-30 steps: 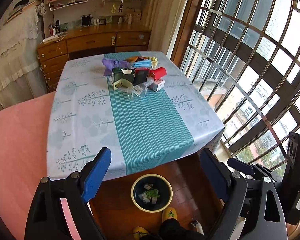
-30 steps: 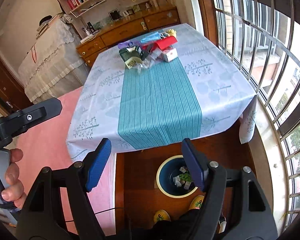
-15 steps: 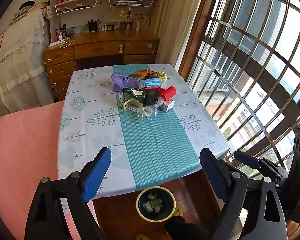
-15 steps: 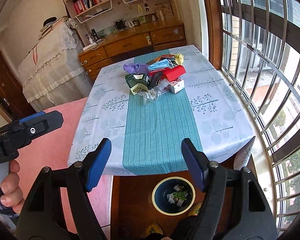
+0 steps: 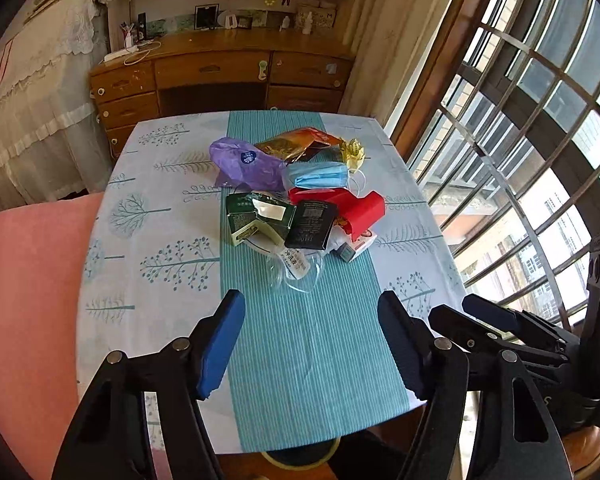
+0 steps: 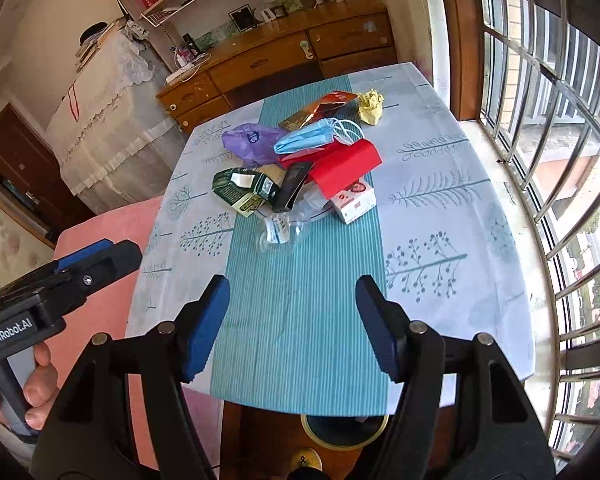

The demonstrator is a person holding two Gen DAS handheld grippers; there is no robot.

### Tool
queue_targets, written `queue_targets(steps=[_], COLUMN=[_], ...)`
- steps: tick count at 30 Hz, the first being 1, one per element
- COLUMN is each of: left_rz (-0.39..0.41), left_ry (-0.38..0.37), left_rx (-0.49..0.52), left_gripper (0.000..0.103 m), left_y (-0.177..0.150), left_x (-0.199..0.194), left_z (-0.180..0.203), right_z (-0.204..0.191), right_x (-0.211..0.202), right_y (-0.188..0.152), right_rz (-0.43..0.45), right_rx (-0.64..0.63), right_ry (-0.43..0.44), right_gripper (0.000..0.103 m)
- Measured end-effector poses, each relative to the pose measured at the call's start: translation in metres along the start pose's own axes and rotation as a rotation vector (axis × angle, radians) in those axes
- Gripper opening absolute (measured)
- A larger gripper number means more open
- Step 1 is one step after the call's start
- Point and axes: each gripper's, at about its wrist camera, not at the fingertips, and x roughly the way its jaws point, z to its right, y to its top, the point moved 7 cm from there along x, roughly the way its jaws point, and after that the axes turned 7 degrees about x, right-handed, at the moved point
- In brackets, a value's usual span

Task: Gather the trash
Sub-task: 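Grasp the black packet with the left tool while the right tool grasps the red paper bag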

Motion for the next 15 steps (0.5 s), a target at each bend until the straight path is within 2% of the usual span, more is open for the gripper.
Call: queue_targets(steps=[4, 8, 11, 15], left_rz=[-0.072, -0.131, -0.168, -0.21], left_ry=[0.021, 0.047, 0.065, 0.084], left_rx=[-0.034, -0.073, -0.089, -0.104], left_gripper=[0.057, 0.048, 0.045, 0.044], left_y=[0.036, 0.058, 0.064, 0.065], left_x=[0.069, 0.128, 0.16, 0.192], left_z=[0.012, 0.015, 0.013, 0.011], right_z=[0.028, 0.049, 0.057, 0.065], right_x=[0.035, 0.079, 0.114, 0.163], right_y=[0.043, 0.079, 0.098, 0.107], right_rz=[-0.072, -0.142, -0.2, -0.291], right_rx=[0.004, 0.018, 0.045, 0.129], right_ry=[0.037, 0.063, 0.078, 0.095], right_gripper=[0.063, 0.063, 0.063, 0.063])
